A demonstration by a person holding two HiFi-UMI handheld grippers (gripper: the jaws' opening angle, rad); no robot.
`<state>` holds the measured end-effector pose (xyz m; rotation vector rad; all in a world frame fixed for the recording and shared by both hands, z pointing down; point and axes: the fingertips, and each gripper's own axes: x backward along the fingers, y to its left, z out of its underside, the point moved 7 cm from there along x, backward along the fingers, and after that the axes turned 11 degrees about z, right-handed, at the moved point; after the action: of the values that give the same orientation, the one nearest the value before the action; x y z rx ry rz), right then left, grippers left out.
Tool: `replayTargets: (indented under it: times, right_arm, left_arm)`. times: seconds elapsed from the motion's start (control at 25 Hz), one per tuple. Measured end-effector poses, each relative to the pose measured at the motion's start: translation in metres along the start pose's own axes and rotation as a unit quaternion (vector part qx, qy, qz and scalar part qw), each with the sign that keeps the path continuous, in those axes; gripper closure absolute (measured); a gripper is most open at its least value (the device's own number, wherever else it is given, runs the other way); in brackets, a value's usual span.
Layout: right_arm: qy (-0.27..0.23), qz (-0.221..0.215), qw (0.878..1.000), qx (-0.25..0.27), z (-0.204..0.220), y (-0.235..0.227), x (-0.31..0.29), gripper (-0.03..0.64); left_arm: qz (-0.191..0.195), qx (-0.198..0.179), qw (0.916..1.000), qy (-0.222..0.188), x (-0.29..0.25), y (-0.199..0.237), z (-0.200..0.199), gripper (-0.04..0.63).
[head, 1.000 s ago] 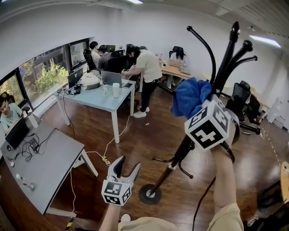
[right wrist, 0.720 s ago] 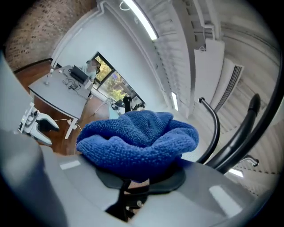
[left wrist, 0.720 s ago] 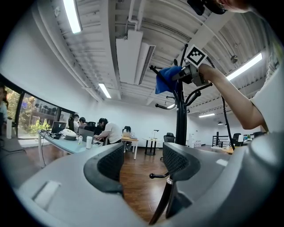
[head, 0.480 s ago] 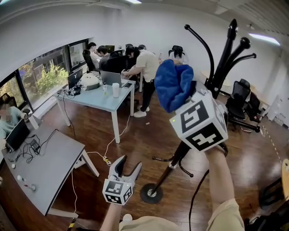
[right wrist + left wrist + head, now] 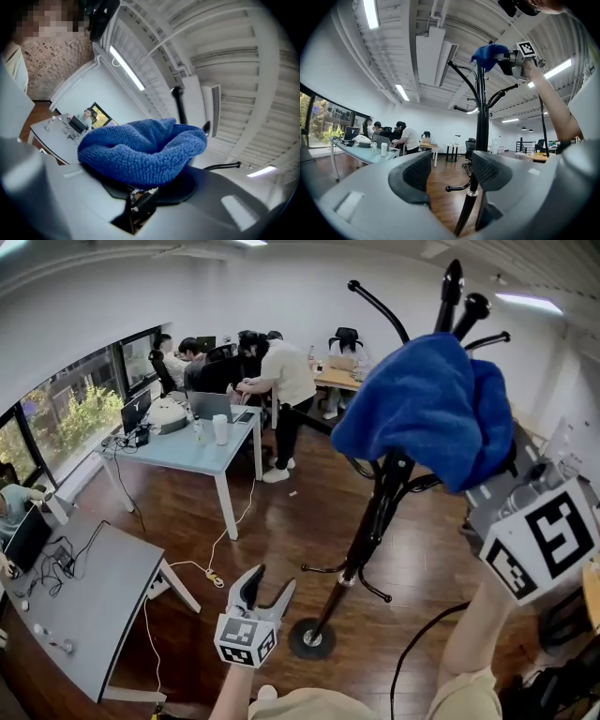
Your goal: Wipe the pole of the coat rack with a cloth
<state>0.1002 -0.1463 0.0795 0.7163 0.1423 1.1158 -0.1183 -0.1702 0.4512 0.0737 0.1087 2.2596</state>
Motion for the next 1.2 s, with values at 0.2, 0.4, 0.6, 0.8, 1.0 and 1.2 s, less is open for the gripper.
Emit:
replayTargets:
  times: [0.2,0.4,0.6,0.8,1.0,1.2]
  right_arm:
    - [0.014,0.112,0.994,0.007,-0.002,-0.072,0.036,0.545]
    - [0.039,0.098,0.994,0.004,0.008,-0.096,0.015,0.543]
    - [0.137,0.006,0.987,0.085,0.031,-0.071,-0.032,0.543]
    - [0.264,-0.104,0.943,0.176,0.061,-0.044,-0.039,0.543]
    - [0.384,-0.209,0.852,0.286,0.087,-0.032,-0.045,0.543]
    - [0.459,-0.347,0.783,0.238,0.111,-0.025,-0.038,0.548]
  left_arm:
    - [0.027,0.003,0.9996,0.007,-0.016,-0.010,0.004,0.333]
    - [0.050,0.004,0.9987,0.010,-0.030,-0.020,0.006,0.333]
    - [0.059,0.004,0.9982,0.009,-0.036,-0.026,0.004,0.333]
    - [0.060,0.006,0.9981,0.015,-0.035,-0.026,0.008,0.333]
    - [0.052,0.008,0.9985,0.018,-0.038,-0.020,0.010,0.336]
    - [0.062,0.005,0.9979,0.017,-0.046,-0.028,0.009,0.336]
